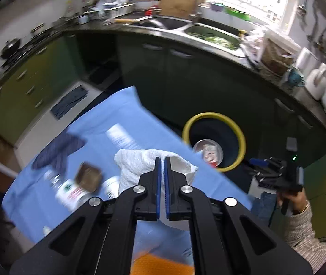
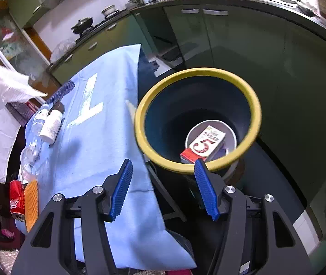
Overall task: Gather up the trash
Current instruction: 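Move the tissue over the bin and open the left tool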
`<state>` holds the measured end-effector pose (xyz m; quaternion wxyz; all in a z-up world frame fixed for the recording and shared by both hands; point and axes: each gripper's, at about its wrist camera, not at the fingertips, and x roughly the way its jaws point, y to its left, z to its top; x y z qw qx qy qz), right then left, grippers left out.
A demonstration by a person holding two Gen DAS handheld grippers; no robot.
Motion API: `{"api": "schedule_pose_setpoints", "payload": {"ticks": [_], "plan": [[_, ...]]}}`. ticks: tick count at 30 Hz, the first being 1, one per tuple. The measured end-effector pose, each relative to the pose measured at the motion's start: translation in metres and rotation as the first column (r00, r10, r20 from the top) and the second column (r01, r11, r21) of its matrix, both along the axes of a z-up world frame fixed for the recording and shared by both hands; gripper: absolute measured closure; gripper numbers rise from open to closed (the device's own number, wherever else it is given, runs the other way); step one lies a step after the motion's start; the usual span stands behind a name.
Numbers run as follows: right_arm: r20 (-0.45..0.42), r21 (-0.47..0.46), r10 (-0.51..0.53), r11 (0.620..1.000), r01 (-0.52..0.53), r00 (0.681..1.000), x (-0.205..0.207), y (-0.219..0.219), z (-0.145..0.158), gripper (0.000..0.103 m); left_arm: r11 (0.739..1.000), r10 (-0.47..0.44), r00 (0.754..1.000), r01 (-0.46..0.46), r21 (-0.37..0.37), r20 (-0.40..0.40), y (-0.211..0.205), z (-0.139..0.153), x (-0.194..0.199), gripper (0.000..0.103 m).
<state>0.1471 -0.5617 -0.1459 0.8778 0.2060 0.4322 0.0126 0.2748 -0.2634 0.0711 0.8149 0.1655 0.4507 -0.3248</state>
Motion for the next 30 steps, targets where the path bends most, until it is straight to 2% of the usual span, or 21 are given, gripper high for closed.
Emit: {"api": "schedule_pose_setpoints", "payload": {"ticks": [5, 11, 14, 18, 21, 23, 25, 26, 29, 30], "plan": [[0.031, 0.026, -0.041, 0.999, 0.04, 0.999, -0.019, -0.021, 0.0, 0.047, 0.996, -0.086, 0.996, 0.086, 0.026, -0.025, -0.083, -0.019, 0.002, 0.1], [0.047, 0.055, -0.072, 0.996, 0.07, 0.996, -0.04, -0.041, -0.006, 0.047, 0.982, -0.138, 0.987, 0.148, 0.118, -0.088, -0.177, -0.083, 0.013, 0.1], [0.049, 0.076, -0.094, 0.993, 0.091, 0.994, -0.048, -0.052, -0.011, 0.047, 0.975, -0.143, 0.98, 0.163, 0.149, -0.137, -0.216, -0.127, 0.02, 0.1], [0.04, 0.098, -0.12, 0.989, 0.115, 0.992, -0.055, -0.064, -0.018, 0.047, 0.963, -0.118, 0.979, 0.154, 0.222, -0.168, -0.248, -0.178, 0.031, 0.1], [0.033, 0.103, -0.128, 0.987, 0.124, 0.991, -0.058, -0.07, -0.022, 0.043, 0.946, -0.035, 0.969, 0.111, 0.305, -0.245, -0.254, -0.223, 0.047, 0.095], [0.031, 0.108, -0.131, 0.986, 0.127, 0.991, -0.059, -0.072, -0.024, 0.043, 0.938, 0.006, 0.956, 0.096, 0.334, -0.293, -0.253, -0.24, 0.054, 0.09], [0.032, 0.11, -0.129, 0.986, 0.125, 0.991, -0.06, -0.074, -0.024, 0.042, 0.937, -0.001, 0.959, 0.099, 0.335, -0.282, -0.249, -0.237, 0.052, 0.085], [0.033, 0.108, -0.126, 0.987, 0.122, 0.991, -0.06, -0.073, -0.023, 0.042, 0.941, -0.018, 0.964, 0.106, 0.321, -0.267, -0.245, -0.228, 0.049, 0.08], [0.034, 0.096, -0.112, 0.99, 0.108, 0.993, -0.058, -0.068, -0.02, 0.042, 0.963, -0.063, 0.972, 0.119, 0.243, -0.228, -0.226, -0.191, 0.038, 0.056], [0.036, 0.09, -0.104, 0.991, 0.1, 0.994, -0.057, -0.064, -0.017, 0.042, 0.973, -0.081, 0.973, 0.125, 0.195, -0.217, -0.213, -0.171, 0.033, 0.05]]}}
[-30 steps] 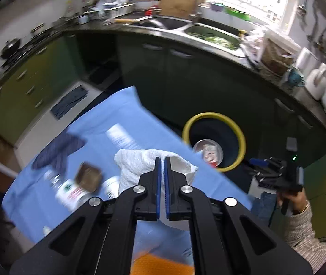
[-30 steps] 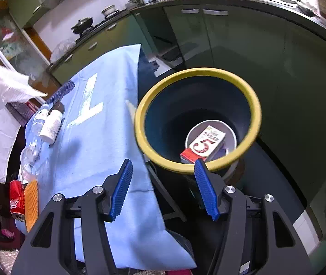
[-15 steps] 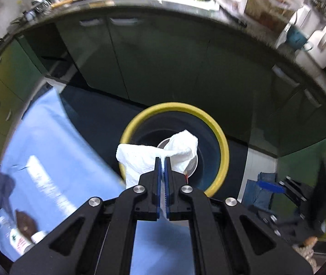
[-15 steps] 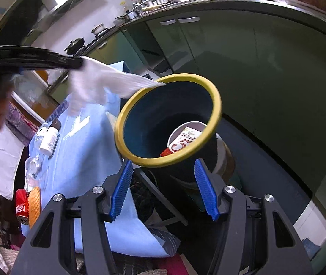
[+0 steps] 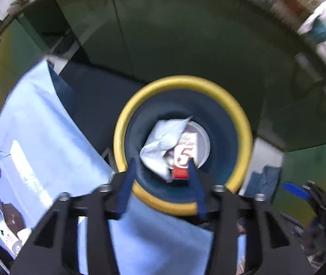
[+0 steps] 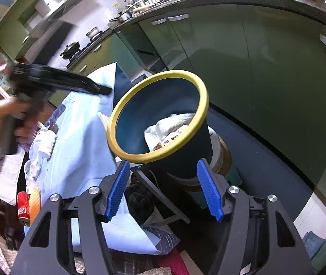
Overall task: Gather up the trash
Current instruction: 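Move the tissue over the bin and open the left tool, then grasp the clear water bottle around its label with the right tool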
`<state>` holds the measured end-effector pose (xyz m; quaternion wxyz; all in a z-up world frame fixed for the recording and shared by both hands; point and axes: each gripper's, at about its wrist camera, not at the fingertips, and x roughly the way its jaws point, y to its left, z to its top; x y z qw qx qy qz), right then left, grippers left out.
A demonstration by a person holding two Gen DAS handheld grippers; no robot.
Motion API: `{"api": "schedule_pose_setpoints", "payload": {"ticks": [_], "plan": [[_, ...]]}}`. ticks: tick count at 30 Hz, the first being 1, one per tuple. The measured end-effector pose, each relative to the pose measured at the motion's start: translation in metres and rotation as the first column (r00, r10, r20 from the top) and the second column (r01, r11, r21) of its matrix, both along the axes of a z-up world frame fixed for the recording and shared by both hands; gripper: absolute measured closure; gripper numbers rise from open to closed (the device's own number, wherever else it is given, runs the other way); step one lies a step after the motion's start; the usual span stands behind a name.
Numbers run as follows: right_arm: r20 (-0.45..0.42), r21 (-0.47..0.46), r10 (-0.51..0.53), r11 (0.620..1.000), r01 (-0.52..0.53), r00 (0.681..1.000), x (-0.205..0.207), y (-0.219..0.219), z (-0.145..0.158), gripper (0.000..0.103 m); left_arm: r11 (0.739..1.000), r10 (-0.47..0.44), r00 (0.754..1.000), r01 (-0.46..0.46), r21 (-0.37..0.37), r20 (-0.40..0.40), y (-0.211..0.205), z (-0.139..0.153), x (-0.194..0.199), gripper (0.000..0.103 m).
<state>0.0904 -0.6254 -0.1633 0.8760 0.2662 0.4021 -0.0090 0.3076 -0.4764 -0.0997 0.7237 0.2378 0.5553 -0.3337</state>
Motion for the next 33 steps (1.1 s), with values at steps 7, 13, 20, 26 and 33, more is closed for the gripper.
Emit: {"api": "schedule_pose_setpoints", "payload": {"ticks": [7, 13, 20, 26, 33], "plan": [[-0.007, -0.075, 0.111, 0.991, -0.112, 0.994, 0.022, 0.046, 0.025, 0.036, 0.955, 0.043, 0.98, 0.017, -0.296, 0.195, 0.127, 0.127, -0.04, 0.036], [-0.016, -0.148, 0.314, 0.938, -0.313, 0.949, 0.061, 0.126, 0.071, 0.033, 0.881, 0.273, 0.865, -0.049, -0.471, 0.42, 0.297, 0.165, -0.063, 0.013], [-0.063, -0.173, 0.596, 0.783, -0.597, 0.8, 0.144, 0.265, 0.129, 0.032, 0.657, 0.698, 0.609, -0.335, -0.675, 0.377, 0.492, 0.11, -0.05, 0.01], [-0.22, -0.147, 0.711, 0.652, -0.744, 0.667, 0.248, 0.394, 0.131, 0.032, 0.426, 0.895, 0.353, -0.501, -0.753, 0.272, 0.59, 0.055, -0.034, 0.01], [-0.449, -0.14, 0.676, 0.593, -0.793, 0.584, 0.33, 0.483, 0.083, 0.026, 0.335, 0.936, 0.291, -0.569, -0.751, 0.197, 0.62, 0.029, -0.037, 0.01]]}}
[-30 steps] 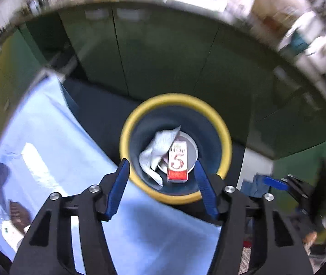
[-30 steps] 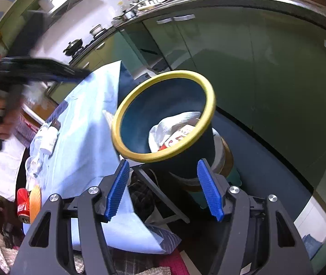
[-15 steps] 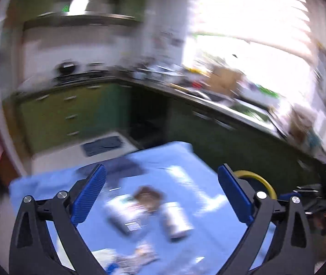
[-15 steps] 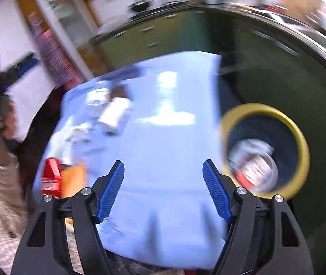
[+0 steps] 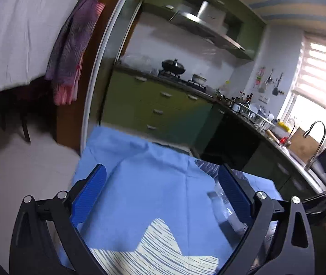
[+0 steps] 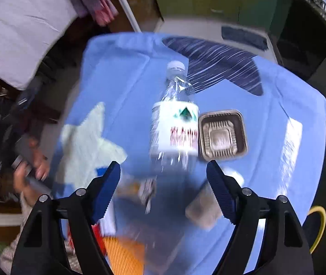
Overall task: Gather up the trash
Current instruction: 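Grasp the clear water bottle around its label with the right tool, then carry the water bottle over the bin and release it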
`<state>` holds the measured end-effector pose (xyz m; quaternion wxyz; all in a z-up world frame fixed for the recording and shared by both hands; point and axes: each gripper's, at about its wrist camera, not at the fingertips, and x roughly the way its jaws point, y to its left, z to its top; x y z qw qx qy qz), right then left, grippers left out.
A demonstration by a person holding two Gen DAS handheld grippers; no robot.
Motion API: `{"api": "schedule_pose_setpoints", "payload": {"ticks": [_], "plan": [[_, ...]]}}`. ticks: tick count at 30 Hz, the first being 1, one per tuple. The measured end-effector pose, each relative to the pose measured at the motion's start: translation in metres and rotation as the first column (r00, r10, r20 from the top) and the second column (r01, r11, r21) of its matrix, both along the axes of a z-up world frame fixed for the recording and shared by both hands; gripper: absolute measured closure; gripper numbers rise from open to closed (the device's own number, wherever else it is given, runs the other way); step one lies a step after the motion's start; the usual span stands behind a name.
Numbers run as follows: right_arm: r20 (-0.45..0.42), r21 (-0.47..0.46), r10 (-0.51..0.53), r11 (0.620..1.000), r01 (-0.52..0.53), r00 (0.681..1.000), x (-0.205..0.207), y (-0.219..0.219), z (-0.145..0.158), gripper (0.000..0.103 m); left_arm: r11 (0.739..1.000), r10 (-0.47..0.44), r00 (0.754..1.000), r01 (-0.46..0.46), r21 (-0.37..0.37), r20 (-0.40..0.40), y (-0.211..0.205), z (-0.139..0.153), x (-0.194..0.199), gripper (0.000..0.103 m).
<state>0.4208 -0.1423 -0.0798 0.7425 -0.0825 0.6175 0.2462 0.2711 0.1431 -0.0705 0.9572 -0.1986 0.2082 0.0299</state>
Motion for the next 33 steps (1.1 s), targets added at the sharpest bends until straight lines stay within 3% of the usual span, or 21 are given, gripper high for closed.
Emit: {"api": "schedule_pose_setpoints", "payload": {"ticks": [4, 14, 27, 29, 33], "plan": [[-0.05, -0.051, -0.004, 0.999, 0.001, 0.999, 0.021, 0.02, -0.02, 0.026, 0.998, -0.012, 0.999, 0.009, -0.066, -0.043, 0.013, -0.008, 0.002, 0.01], [-0.084, -0.218, -0.006, 0.976, -0.013, 0.996, 0.046, 0.056, -0.047, 0.026, 0.997, -0.024, 0.997, 0.019, -0.077, -0.073, 0.014, -0.015, 0.004, 0.01], [-0.164, -0.282, -0.013, 0.959, -0.035, 0.986, 0.067, 0.08, -0.088, 0.028, 0.998, -0.038, 0.996, 0.032, -0.062, -0.085, 0.01, -0.019, 0.008, 0.01], [-0.167, -0.279, -0.03, 0.96, -0.018, 0.986, 0.069, 0.077, -0.091, 0.036, 0.997, -0.042, 0.995, 0.036, -0.068, -0.089, 0.011, -0.02, 0.009, 0.01], [-0.165, -0.261, -0.029, 0.965, -0.015, 0.986, 0.068, 0.075, -0.09, 0.038, 0.997, -0.044, 0.994, 0.037, -0.074, -0.097, 0.012, -0.022, 0.011, 0.01]]}}
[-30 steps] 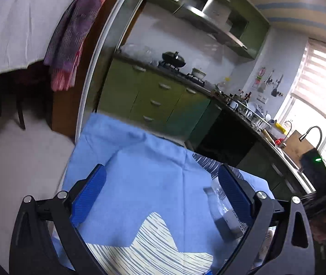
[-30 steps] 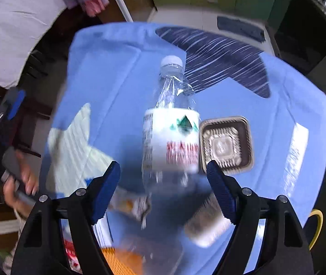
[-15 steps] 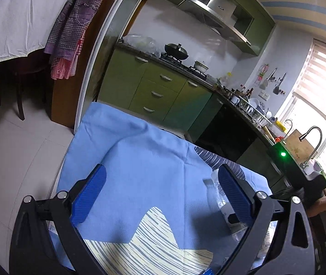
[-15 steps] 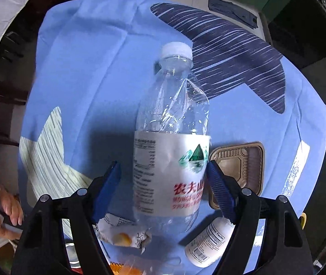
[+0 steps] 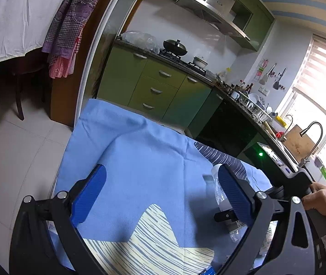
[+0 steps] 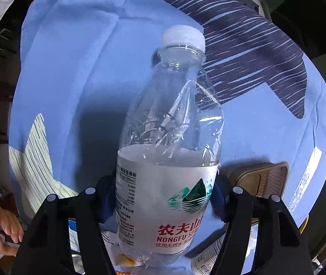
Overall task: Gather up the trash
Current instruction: 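Carry the water bottle over the bin and release it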
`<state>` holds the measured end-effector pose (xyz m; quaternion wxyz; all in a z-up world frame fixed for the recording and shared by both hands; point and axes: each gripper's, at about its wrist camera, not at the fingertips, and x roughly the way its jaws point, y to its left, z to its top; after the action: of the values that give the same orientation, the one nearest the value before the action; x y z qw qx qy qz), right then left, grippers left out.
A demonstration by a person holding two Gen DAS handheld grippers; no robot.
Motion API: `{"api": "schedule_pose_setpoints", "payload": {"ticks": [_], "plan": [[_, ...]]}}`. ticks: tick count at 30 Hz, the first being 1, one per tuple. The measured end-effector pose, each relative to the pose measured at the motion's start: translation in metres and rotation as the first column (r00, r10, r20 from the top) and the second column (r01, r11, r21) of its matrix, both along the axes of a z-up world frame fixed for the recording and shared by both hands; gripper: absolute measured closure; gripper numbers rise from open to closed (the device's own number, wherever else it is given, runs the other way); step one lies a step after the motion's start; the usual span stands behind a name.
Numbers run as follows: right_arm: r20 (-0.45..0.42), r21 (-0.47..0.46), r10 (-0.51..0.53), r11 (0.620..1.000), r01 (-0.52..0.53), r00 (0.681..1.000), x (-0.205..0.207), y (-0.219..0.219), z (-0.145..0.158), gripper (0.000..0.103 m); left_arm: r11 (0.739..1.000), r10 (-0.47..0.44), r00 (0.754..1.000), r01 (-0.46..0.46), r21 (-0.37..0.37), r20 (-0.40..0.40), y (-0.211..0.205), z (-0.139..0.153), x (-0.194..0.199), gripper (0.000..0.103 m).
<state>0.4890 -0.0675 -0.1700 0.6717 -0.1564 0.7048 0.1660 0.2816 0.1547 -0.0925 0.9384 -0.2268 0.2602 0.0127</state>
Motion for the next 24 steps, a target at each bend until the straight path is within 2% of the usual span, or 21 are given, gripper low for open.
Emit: {"api": "schedule_pose_setpoints", "payload": {"ticks": [3, 7, 12, 18, 21, 22, 24], "plan": [[0.002, 0.033, 0.003, 0.999, -0.003, 1.0, -0.003, -0.004, 0.007, 0.039, 1.0, 0.003, 1.0, -0.003, 0.006, 0.001, 0.0, 0.0, 0.0, 0.01], [0.02, 0.083, 0.012, 0.996, -0.013, 1.0, -0.007, -0.02, 0.03, 0.039, 1.0, 0.005, 1.0, -0.005, 0.014, -0.002, -0.001, -0.001, 0.002, 0.01], [0.061, 0.168, 0.002, 0.986, -0.012, 0.998, -0.025, -0.053, 0.077, 0.04, 1.0, -0.003, 1.0, 0.003, 0.025, -0.015, -0.004, -0.004, 0.005, 0.01], [0.094, 0.191, -0.081, 0.98, 0.062, 0.992, -0.062, -0.144, 0.127, 0.04, 0.999, -0.014, 0.999, 0.016, 0.052, -0.036, -0.011, -0.008, 0.008, 0.01], [0.11, 0.162, -0.185, 0.973, 0.166, 0.977, -0.085, -0.226, 0.139, 0.04, 0.998, -0.023, 0.999, 0.025, 0.059, -0.044, -0.013, -0.01, 0.009, 0.01], [0.112, 0.158, -0.213, 0.968, 0.194, 0.971, -0.09, -0.241, 0.139, 0.04, 0.998, -0.026, 0.999, 0.028, 0.06, -0.046, -0.014, -0.01, 0.009, 0.01], [0.117, 0.145, -0.314, 0.944, 0.296, 0.942, -0.106, -0.306, 0.135, 0.04, 0.997, -0.032, 0.998, 0.035, 0.064, -0.046, -0.016, -0.01, 0.009, 0.01]]}}
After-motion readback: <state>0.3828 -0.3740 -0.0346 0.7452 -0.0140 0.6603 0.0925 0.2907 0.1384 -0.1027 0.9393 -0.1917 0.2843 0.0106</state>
